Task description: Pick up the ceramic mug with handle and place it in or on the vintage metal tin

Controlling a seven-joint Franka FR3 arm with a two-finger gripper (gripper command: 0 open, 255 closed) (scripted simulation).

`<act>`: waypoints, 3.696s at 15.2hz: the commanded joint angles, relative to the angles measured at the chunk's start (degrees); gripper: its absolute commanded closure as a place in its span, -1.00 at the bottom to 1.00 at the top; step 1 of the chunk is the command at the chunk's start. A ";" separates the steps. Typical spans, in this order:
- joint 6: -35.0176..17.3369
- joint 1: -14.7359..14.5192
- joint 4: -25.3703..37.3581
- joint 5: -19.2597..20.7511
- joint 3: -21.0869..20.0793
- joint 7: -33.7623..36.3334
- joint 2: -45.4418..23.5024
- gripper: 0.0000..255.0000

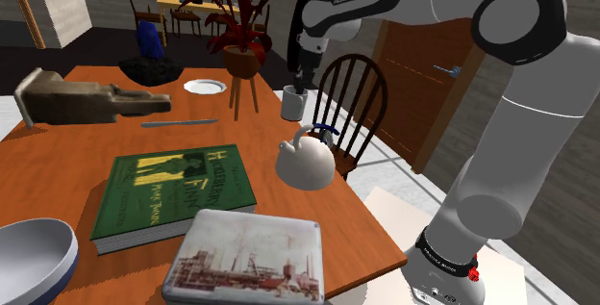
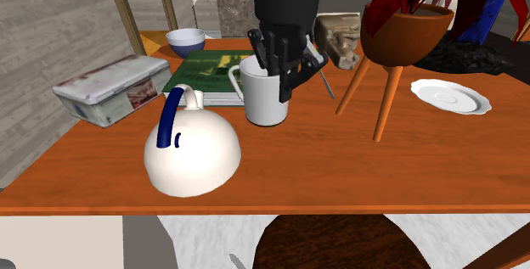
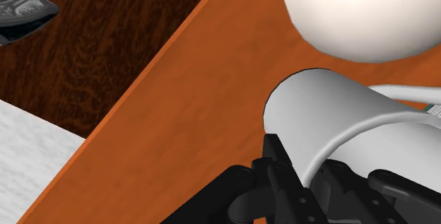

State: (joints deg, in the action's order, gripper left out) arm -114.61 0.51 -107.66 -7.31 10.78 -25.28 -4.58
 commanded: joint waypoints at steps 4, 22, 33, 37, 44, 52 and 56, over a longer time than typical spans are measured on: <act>3.60 -0.06 2.84 0.35 -0.02 0.63 0.80 1.00; 3.89 -7.01 -13.52 2.66 -8.70 17.12 19.07 1.00; 4.19 -12.73 -20.90 0.12 -18.60 31.48 27.99 1.00; 4.46 -14.90 -21.63 -1.26 -22.57 36.90 29.56 1.00; 4.81 -18.43 -20.43 -3.42 -29.89 46.76 29.87 1.00; 1.80 -20.29 -21.13 -4.39 -34.87 52.70 28.31 1.00; -1.35 -20.39 -23.81 -4.60 -35.32 52.62 27.83 1.00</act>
State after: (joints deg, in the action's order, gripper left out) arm -115.12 -19.87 -130.78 -11.86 -24.45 27.41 23.35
